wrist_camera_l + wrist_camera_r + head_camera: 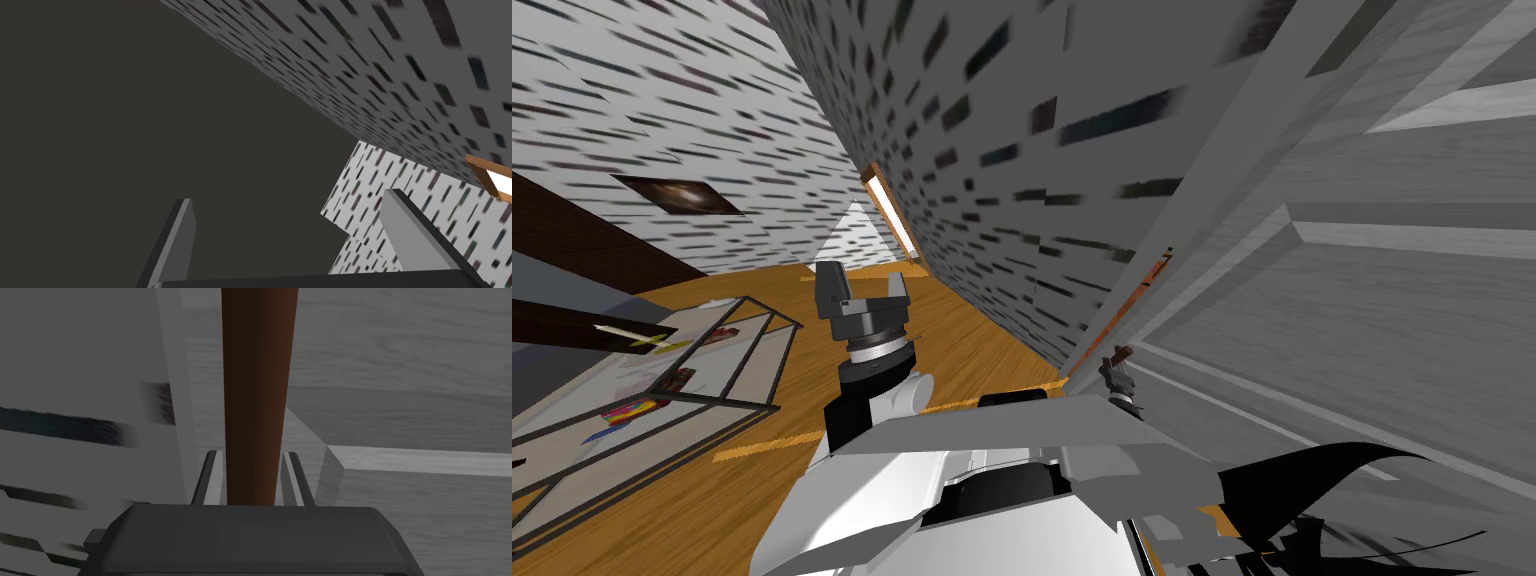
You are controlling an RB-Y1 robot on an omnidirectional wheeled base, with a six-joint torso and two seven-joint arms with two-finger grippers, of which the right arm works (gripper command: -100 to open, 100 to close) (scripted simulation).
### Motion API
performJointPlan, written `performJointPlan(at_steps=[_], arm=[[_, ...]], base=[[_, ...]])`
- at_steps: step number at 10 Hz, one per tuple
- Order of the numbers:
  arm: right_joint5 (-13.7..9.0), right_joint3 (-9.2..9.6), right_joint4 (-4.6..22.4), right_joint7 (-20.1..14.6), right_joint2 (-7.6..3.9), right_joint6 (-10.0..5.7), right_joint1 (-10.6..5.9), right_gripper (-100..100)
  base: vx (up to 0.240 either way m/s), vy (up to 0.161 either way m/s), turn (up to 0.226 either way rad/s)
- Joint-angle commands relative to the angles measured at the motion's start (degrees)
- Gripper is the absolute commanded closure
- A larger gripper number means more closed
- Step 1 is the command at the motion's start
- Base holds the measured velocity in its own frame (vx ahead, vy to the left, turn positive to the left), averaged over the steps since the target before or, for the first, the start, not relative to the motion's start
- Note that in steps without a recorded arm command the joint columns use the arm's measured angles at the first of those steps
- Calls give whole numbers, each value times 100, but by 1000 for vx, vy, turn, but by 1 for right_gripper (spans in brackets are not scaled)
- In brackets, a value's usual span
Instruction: Pull the door open
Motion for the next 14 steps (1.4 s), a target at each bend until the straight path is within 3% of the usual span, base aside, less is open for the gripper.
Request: performJointPlan(at_steps=[1,2,9,11,14], arm=[[63,97,-15,-84,-49,-49,39,100],[34,52,-30,-43,-37,-12,25,100],[409,610,-224,-318,-221,-254,258,100],[419,622,-251,-316,-225,-253,278,100],[615,899,-312,-433,-319,-408,390,100]], base=[[-189,52,41],[-86,23,14],[-213,7,56],[-180,14,32],[-213,-17,62]])
